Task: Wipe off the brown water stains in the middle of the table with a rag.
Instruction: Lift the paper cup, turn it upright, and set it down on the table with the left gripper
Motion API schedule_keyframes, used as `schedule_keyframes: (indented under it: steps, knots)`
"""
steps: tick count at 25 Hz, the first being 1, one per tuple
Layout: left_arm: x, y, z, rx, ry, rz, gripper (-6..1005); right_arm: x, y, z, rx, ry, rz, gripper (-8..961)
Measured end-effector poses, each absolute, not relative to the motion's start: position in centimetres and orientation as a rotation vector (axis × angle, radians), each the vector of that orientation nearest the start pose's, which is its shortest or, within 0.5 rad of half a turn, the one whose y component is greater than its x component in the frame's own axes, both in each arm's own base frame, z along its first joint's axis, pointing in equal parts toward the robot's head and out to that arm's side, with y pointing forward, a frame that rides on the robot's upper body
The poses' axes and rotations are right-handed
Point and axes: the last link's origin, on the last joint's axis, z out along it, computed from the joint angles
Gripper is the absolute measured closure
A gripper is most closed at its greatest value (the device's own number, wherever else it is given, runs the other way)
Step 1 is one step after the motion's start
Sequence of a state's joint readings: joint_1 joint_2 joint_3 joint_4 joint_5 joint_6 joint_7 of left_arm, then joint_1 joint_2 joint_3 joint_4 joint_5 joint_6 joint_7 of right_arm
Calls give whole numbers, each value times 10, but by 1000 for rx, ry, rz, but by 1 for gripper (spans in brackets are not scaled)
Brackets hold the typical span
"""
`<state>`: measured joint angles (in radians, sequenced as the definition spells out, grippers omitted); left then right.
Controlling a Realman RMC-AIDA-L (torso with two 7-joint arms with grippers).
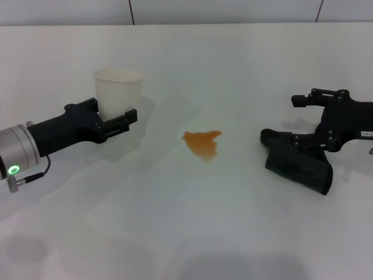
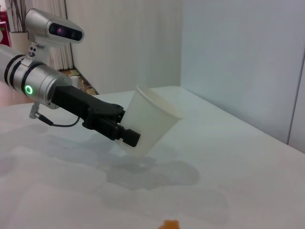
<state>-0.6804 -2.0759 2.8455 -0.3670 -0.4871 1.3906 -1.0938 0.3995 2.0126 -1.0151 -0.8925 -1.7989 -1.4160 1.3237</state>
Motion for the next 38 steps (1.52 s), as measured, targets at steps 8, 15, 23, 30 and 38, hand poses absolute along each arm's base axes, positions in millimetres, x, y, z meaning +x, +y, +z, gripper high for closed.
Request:
schedule_keyframes:
  steps: [8,15,23,30,38]
  knots:
    - [-311,341,-13,-2368,-805,-683,286,261,338,29,-2688,282,481,85]
    - [-316,341,-12,-2314,-788,-680,285,259,339,29,-2681,266,492,85]
    - [-324,342,-15,-2297,-797,-611,284,259,339,29,-2681,266,493,85]
    - [-321,345,-29,-2310,-744,-578,284,259,339,29,-2678,263,499,85]
    - [-314,351,-37,-2332,-690,-550,283,259,338,29,-2676,260,501,84]
